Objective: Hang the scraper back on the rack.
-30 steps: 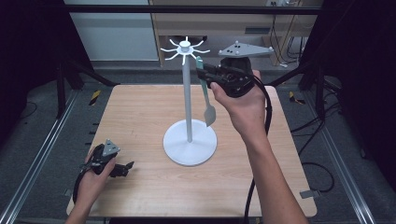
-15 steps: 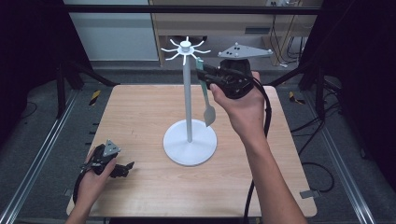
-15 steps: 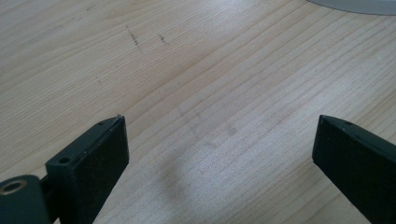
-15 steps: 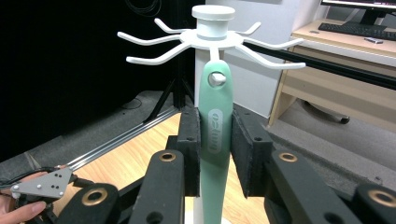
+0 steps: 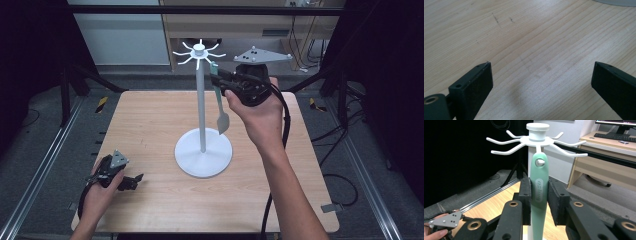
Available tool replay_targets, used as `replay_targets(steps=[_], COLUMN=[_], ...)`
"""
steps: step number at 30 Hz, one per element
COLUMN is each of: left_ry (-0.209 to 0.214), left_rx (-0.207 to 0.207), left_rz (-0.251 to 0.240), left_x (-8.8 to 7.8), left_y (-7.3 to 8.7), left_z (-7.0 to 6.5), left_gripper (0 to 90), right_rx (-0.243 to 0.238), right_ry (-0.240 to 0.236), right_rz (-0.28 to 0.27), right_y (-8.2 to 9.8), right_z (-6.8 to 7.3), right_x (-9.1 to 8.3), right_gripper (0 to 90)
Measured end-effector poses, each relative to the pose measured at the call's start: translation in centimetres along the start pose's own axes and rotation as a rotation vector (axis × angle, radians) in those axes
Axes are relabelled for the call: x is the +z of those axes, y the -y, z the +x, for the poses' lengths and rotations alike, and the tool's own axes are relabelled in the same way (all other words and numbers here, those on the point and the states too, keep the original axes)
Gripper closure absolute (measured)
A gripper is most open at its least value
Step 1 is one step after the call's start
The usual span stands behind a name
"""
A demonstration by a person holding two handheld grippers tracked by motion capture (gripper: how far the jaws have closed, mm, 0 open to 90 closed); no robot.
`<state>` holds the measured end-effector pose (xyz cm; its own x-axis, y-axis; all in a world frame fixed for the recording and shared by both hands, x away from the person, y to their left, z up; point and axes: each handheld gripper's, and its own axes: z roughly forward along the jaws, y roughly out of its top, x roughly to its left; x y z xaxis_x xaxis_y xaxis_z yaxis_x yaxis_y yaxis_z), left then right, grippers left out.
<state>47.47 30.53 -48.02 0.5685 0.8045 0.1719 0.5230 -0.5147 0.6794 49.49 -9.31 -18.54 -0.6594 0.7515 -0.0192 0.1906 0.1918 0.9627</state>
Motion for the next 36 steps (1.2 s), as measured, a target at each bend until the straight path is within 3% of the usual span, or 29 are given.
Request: replay_targets(steps=[13, 22, 30, 36], left_ry=[-0.008, -0.008, -0.011, -0.018], left_rx=[-0.016, -0.024, -0.020, -0.015], left_rz=[0.002, 0.004, -0.003, -0.003], left_x=[-0.1, -0.2, -0.4, -0.4], left_y=[0.2, 0.5, 0.2, 0.1], left_z=[0.2, 0.1, 0.0, 0.3], left_gripper=[3.6, 3.6, 3.6, 3.5], right_rx=[-0.001, 0.025, 0.026, 0.041], right_ry=[-0.014, -0.026, 0.014, 0.075], right_rz=[0.008, 0.001, -0.019, -0.001], right_y=[-0.1, 0.2, 1.3, 3.0], right_z=[-0.2, -0.7, -0.9, -1.8], right_x=[0.3, -0.5, -2.6, -3.7], right_gripper=[73.5, 65.6, 61.4, 47.3])
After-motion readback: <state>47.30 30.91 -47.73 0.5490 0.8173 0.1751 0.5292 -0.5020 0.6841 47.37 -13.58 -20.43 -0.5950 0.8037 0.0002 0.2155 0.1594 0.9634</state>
